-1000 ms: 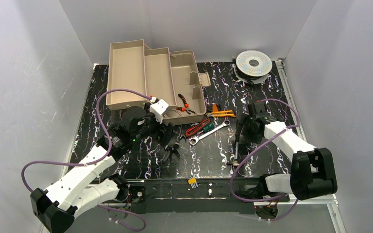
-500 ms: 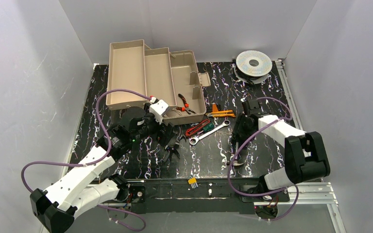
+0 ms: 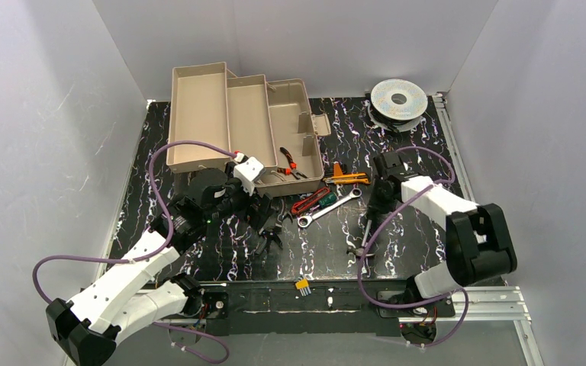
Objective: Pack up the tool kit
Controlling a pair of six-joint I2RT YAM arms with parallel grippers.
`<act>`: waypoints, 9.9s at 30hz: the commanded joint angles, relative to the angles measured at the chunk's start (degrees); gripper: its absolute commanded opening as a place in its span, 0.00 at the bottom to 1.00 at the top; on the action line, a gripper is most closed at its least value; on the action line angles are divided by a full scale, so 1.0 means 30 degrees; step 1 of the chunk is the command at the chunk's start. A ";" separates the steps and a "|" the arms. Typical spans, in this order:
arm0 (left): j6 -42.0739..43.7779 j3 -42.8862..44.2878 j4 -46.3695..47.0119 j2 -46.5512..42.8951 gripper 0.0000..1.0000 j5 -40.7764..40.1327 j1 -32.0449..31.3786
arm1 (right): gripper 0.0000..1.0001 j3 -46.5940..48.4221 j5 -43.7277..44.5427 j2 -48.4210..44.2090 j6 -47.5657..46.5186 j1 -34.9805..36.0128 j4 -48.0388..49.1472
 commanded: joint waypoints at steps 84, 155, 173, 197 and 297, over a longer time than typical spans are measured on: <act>-1.0973 -0.0366 -0.3591 0.2473 0.98 -0.8007 0.0094 | 0.72 0.2133 -0.0507 -0.3666 -0.3529 0.2482 0.6402; -1.1238 1.0557 -0.3258 0.9763 0.00 -0.2420 0.2109 | 0.68 -0.4298 -0.0149 -0.4104 -0.1103 0.2480 1.3367; -1.1561 1.6800 -0.3217 1.6488 0.00 -0.5577 0.7154 | 0.68 -0.4640 0.0055 -0.4694 -0.1160 0.2482 1.3654; -0.4353 1.8931 -0.4480 1.6914 0.76 -0.2773 0.4481 | 0.68 -0.4583 0.0295 -0.4902 -0.1262 0.2481 1.3328; -0.9184 -0.5810 0.5537 0.1214 0.98 -0.2475 -0.0696 | 0.73 0.8924 0.2189 0.5002 1.1986 -0.0330 -0.2527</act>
